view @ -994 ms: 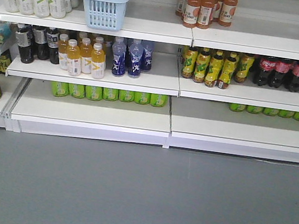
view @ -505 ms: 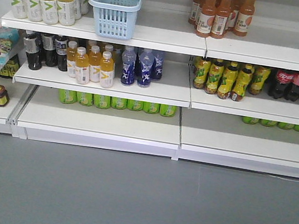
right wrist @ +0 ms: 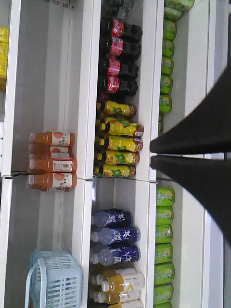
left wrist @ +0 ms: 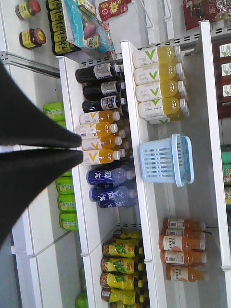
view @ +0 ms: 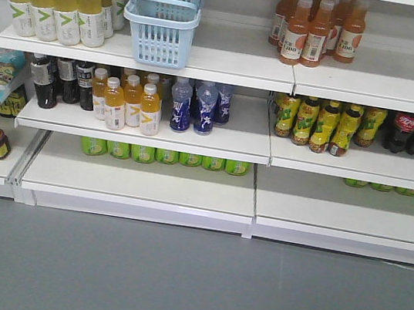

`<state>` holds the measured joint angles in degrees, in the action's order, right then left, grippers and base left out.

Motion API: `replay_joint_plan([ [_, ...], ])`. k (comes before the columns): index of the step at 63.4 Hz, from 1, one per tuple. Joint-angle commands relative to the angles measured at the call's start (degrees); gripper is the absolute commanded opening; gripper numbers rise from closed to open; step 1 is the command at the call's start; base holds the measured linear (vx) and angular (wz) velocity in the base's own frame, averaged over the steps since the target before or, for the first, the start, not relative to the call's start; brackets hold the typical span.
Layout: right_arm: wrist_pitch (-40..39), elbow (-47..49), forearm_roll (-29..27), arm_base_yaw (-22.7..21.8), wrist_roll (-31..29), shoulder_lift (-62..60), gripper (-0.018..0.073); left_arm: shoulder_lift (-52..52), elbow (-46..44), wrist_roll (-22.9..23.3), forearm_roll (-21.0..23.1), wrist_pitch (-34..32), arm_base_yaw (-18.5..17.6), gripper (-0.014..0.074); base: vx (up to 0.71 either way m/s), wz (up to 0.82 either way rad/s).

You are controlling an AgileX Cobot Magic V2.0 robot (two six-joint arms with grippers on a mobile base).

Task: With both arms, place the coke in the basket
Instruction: 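Drive the base toward the shelf holding the light-blue basket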

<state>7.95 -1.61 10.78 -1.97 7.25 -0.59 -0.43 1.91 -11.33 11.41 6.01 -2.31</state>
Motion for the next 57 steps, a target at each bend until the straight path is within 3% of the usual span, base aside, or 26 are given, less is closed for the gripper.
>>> replay_joint_plan([
  [1,-4.08,-0.53,0.42,-0.22,-0.51,-1.03,-0.0002,-1.11,-0.06,0.3,0.68,-4.07,-0.08,-0.0006,0.13,0.03],
  [57,-4.08,-0.53,0.42,-0.22,-0.51,-1.03,-0.0002,-1.11,-0.06,0.3,0.68,-4.07,-0.08,-0.0006,0.11,0.03],
])
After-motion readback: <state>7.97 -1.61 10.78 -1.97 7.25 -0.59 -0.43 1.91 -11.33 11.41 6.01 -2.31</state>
